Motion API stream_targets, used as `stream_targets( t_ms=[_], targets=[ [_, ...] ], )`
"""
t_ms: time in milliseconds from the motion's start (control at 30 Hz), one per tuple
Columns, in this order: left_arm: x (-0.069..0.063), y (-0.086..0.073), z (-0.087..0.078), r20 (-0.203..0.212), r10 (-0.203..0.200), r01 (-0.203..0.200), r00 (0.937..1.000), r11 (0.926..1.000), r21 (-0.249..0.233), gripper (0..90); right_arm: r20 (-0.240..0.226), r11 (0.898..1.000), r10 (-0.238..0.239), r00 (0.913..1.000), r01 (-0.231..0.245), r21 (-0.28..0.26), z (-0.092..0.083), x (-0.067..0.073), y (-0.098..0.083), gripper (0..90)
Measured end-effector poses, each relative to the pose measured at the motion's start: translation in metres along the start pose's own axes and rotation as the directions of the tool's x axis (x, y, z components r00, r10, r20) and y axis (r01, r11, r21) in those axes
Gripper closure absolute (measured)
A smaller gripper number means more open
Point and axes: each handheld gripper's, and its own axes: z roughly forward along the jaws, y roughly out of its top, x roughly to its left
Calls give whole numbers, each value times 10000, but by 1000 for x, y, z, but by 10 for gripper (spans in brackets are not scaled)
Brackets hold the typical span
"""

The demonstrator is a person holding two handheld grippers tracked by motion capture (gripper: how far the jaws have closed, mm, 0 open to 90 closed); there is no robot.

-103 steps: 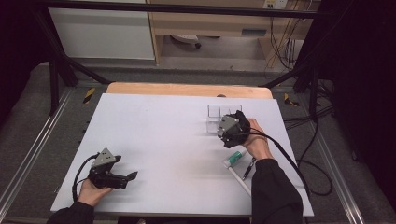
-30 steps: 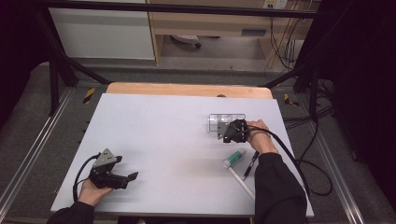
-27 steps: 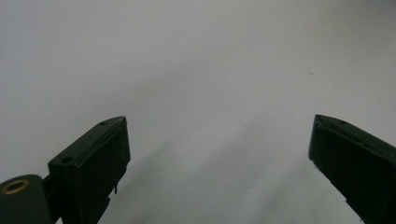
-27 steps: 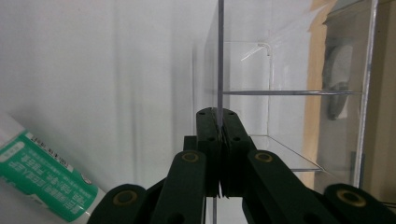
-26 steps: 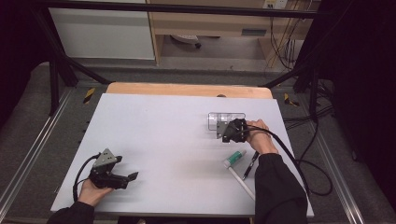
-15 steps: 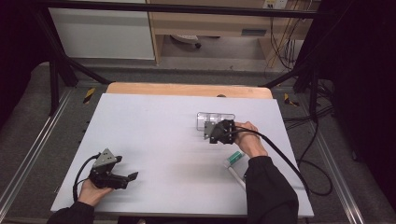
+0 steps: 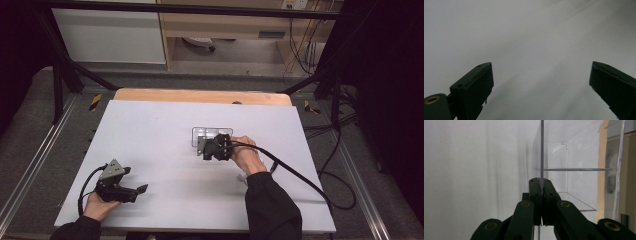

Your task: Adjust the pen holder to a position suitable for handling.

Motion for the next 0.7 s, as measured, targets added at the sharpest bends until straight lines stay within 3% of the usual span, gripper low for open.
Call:
stream_targets(
  t_ms=[533,700],
  targets=[
    [0,0,0,7,26,-26,10000,10000,29,52,-77,9995,206,9998,-204,223,11,1,6,874],
    [0,0,0,7,25,-25,10000,10000,10,52,123,9996,243,9996,-245,151,13,1,6,854]
  ],
)
